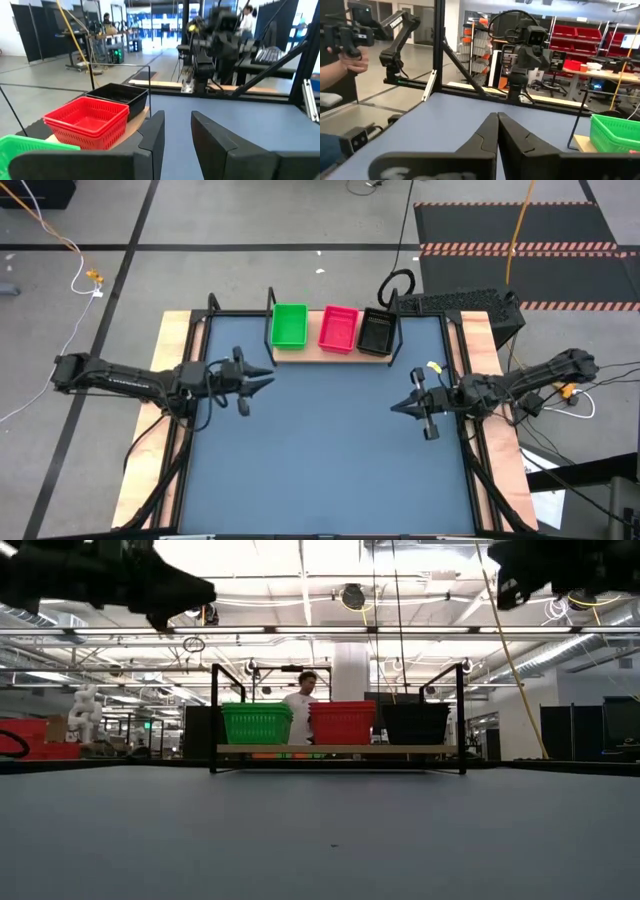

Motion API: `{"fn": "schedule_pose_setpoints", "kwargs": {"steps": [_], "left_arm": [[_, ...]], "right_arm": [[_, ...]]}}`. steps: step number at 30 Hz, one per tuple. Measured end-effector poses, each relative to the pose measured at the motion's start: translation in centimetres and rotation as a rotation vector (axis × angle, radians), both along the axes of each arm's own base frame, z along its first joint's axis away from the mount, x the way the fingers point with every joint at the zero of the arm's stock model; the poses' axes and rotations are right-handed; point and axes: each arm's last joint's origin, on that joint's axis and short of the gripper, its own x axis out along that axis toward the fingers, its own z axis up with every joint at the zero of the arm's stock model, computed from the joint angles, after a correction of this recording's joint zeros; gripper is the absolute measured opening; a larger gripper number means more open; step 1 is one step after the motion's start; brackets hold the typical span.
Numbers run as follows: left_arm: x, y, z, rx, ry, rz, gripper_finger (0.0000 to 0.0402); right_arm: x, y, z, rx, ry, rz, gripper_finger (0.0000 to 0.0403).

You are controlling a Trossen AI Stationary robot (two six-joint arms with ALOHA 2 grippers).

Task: Stack baskets on shelf by color
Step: Return to Home Position

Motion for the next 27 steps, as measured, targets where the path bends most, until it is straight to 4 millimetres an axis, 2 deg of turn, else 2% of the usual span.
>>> {"fn": "schedule_pose_setpoints", "kwargs": {"steps": [7,10,16,20,27], "left_arm": [[-1.8,0.3,-2.8,-0.007,-0.117,0.042,0.0097],[-2.4,0.5,-3.7,-0.001,-0.154,0.058,0.0097],[-3.0,0.7,-5.1,0.003,-0.132,0.07,0.0097],[-3.0,0.7,-5.2,0.021,-0.118,0.072,0.0097],[-4.0,0.8,-4.2,0.037,-0.191,0.132,0.0097]], "right_arm": [[-1.1,-0.3,-3.7,0.056,-0.142,-0.001,0.0],[-1.4,-0.4,-2.9,0.081,-0.243,0.002,0.0],[-1.6,-0.4,-2.7,0.08,-0.258,0.001,0.0],[-1.6,-0.4,-2.9,0.057,-0.244,-0.003,0.0],[-1.5,-0.4,-3.3,0.035,-0.197,-0.009,0.0]]}}
